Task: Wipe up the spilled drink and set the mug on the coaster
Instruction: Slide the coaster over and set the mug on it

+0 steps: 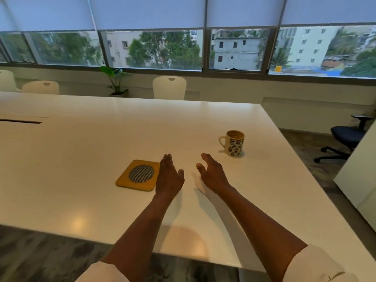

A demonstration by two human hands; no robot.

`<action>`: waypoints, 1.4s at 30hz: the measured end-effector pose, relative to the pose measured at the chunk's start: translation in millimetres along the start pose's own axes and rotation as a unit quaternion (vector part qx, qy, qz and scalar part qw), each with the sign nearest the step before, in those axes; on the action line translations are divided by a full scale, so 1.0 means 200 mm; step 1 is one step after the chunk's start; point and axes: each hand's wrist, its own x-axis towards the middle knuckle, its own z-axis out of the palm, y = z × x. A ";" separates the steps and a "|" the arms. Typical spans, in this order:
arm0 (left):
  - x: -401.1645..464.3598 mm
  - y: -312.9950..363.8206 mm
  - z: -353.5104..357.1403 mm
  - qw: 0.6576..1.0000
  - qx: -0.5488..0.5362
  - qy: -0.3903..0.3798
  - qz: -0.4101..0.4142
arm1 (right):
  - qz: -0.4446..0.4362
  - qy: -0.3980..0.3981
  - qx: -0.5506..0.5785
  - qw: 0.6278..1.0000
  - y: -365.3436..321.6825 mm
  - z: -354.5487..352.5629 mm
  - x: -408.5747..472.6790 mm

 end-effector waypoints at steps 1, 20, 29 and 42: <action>0.01 -0.06 -0.03 1.000 0.001 0.001 -0.007 | -0.003 -0.009 -0.002 1.000 -0.03 0.06 0.01; 0.12 -0.79 -0.43 0.991 0.100 0.050 -0.069 | -0.051 -0.243 -0.159 0.956 -0.24 0.65 0.17; 0.11 -0.82 -0.39 0.975 0.191 0.068 -0.088 | -0.054 -0.253 -0.167 0.951 -0.25 0.66 0.20; 0.18 -0.75 -0.40 0.980 0.077 0.014 -0.182 | -0.059 -0.255 -0.108 0.959 -0.21 0.55 0.18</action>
